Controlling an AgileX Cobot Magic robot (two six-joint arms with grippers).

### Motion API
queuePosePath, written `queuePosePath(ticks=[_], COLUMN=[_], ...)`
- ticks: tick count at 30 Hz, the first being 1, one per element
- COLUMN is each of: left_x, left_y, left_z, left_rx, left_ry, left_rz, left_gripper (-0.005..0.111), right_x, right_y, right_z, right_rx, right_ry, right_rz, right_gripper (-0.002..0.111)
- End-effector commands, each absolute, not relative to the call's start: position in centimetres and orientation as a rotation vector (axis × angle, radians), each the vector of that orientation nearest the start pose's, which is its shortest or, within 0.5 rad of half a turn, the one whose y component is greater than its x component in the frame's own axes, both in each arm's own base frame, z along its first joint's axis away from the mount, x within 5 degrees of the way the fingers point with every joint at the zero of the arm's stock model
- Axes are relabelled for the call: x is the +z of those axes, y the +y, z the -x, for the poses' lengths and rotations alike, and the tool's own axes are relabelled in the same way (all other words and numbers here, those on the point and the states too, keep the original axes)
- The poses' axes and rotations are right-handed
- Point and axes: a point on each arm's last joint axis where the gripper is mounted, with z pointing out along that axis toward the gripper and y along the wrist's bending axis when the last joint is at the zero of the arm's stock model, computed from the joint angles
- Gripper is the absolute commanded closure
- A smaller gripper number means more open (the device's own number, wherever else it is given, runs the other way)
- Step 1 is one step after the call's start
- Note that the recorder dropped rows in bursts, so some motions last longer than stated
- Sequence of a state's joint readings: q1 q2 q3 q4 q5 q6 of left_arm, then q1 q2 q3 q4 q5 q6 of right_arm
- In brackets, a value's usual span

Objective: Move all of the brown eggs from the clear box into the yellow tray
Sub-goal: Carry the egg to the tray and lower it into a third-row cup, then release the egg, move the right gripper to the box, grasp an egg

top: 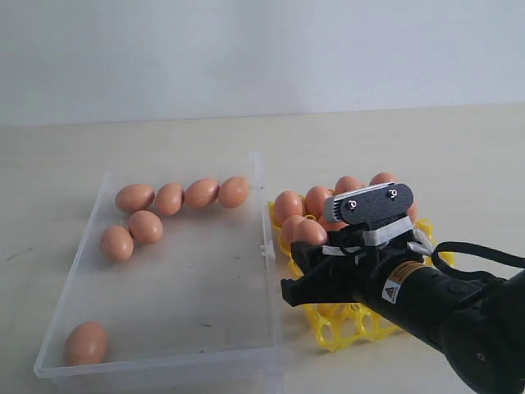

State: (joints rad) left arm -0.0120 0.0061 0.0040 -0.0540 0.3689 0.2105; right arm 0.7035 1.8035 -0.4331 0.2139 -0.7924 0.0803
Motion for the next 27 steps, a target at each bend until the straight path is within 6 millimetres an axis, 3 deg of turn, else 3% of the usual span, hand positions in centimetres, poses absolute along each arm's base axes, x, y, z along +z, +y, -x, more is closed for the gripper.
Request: queuePosePath(ticks=[1,6,13,15,18,20,22,25,27], left_x=[18.1,18.1,18.1,18.1,18.1,18.1,18.1,18.1,18.1], left_y=[-0.3,-0.3,-0.3,-0.3,-0.3,-0.3,-0.3,-0.3,-0.3], left_z=[-5.3,-5.3,-5.3,-5.3,-5.3,-5.3,-5.3,-5.3,-5.3], left_rx=[0.076,0.076,0.076,0.076,0.076,0.076,0.076,0.076,0.076], left_ry=[1.837,1.837,1.837,1.837,1.837,1.837,1.837,1.837,1.837], left_rz=[-0.161,-0.161,-0.161,-0.161,-0.161,-0.161,-0.161,-0.161,-0.161], left_gripper=[0.107,0.107,0.107,0.107,0.107,0.107,0.107,0.107,0.107], right_x=[11.2,11.2,11.1,11.3,13.4,18.0,21.6,24.3,24.5], right_y=[16.5,16.6,16.5,16.5,16.1,15.4,15.9,18.1,20.9], right_z=[-21.8,-21.7,-21.7,-21.6,-21.2,-20.0,-19.6,-20.0,-20.6], right_rx=[0.429,0.431,0.43,0.416,0.366,0.395,0.488,0.541,0.555], right_ry=[2.047,2.048,2.062,2.064,2.052,1.994,2.067,2.311,2.465], right_rz=[0.384,0.384,0.386,0.413,0.485,0.523,0.503,0.596,0.707], right_gripper=[0.108,0.096,0.041,0.038,0.048,0.077,0.105,0.108,0.108])
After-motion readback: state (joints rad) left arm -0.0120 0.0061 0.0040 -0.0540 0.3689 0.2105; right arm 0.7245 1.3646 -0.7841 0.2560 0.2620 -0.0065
